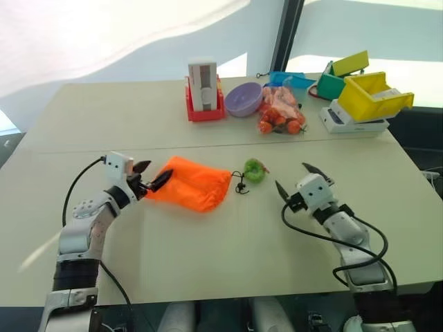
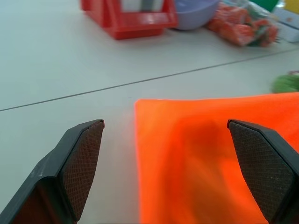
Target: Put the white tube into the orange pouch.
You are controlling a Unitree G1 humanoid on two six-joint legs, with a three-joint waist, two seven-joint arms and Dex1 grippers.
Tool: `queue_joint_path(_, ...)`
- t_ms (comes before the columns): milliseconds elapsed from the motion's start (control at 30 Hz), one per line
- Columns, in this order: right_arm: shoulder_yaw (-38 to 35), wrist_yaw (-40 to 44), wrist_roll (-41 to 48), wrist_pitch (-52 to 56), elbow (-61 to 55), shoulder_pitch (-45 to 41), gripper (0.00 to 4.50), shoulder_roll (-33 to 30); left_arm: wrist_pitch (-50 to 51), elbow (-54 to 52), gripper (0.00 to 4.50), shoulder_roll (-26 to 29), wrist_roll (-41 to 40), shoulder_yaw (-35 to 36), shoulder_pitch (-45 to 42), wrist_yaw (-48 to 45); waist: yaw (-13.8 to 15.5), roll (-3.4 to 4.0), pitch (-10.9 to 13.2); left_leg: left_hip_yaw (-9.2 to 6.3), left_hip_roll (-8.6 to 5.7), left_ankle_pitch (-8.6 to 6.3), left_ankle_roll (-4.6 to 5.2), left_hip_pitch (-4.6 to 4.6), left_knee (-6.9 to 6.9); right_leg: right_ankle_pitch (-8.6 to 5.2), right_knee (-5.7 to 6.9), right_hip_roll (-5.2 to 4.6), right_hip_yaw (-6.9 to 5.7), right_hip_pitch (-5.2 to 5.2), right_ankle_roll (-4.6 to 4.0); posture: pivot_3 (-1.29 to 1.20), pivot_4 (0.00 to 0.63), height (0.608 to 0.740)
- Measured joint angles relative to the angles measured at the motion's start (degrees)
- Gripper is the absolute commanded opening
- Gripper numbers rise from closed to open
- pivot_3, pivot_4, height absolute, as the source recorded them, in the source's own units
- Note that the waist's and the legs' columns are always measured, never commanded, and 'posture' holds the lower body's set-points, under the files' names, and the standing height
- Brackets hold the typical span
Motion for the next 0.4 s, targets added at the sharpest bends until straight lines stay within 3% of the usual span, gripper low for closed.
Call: queue_joint_path(400, -1.63, 2.63, 8.75, 3.25, 0.63, -0.73, 4.43, 2.05, -5.14, 2.28, 4.5, -3.27, 4.98, 1.65, 1.87, 13.0, 0.06, -0.01, 0.0, 0.0, -0.03, 0.0, 0.0, 0.0, -0.01, 0.0, 0.0, -0.03, -0.03, -0.01, 0.01, 0.0, 0.15, 0.74)
